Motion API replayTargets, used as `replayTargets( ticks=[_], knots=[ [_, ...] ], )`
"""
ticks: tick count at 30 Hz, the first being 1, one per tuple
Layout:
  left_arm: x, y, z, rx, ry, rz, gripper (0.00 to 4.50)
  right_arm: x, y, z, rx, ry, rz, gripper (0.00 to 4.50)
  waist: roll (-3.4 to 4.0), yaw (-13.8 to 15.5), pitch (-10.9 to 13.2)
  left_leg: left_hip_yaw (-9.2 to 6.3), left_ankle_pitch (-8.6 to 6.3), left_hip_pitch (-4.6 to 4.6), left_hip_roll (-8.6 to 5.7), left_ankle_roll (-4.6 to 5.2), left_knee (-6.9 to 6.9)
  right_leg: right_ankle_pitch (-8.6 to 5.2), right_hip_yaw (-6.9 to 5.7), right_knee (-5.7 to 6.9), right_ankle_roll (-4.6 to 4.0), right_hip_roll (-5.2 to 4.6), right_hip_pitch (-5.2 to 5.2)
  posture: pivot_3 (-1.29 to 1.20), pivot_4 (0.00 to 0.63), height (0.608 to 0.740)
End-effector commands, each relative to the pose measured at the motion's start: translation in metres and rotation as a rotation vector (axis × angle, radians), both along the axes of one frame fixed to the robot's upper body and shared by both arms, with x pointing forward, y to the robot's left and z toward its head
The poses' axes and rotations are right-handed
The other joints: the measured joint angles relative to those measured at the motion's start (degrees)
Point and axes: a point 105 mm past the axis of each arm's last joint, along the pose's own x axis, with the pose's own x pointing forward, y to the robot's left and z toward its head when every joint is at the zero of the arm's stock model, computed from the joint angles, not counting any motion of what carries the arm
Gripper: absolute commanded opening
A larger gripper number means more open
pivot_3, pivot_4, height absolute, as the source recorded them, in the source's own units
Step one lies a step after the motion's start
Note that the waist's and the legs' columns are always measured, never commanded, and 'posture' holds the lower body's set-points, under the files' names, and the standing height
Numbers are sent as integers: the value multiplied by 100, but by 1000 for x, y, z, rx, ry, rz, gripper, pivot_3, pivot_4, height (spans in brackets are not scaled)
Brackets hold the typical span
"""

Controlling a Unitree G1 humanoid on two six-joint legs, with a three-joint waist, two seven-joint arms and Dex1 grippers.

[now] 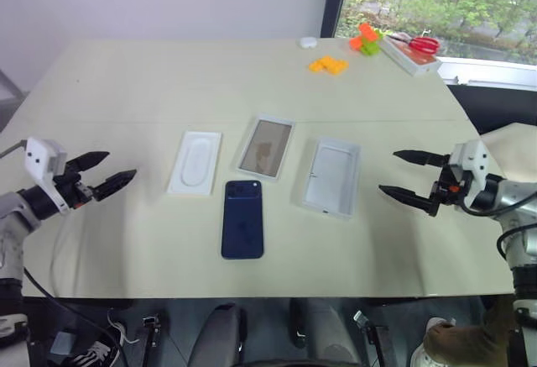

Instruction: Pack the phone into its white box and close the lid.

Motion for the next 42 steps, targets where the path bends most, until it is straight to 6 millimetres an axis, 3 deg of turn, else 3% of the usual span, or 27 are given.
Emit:
replayTargets(
  ticks=[1, 42],
  knots=[
    [2, -5, 11, 20, -48, -23, 4500, -1, -4, 11, -19, -45, -7, 4449, 0, 0, 0, 0, 0, 0, 0, 0, 0, 0, 0, 0, 0, 0, 0, 0, 150, 740],
    [9, -21, 12, -50, 29, -43, 4500, 1, 0, 11, -6, -53, -18, 4449, 0, -2, 0, 1, 0, 1, -1, 0, 0, 0, 0, 2, 0, 1, 0, 0, 150, 740]
  ],
)
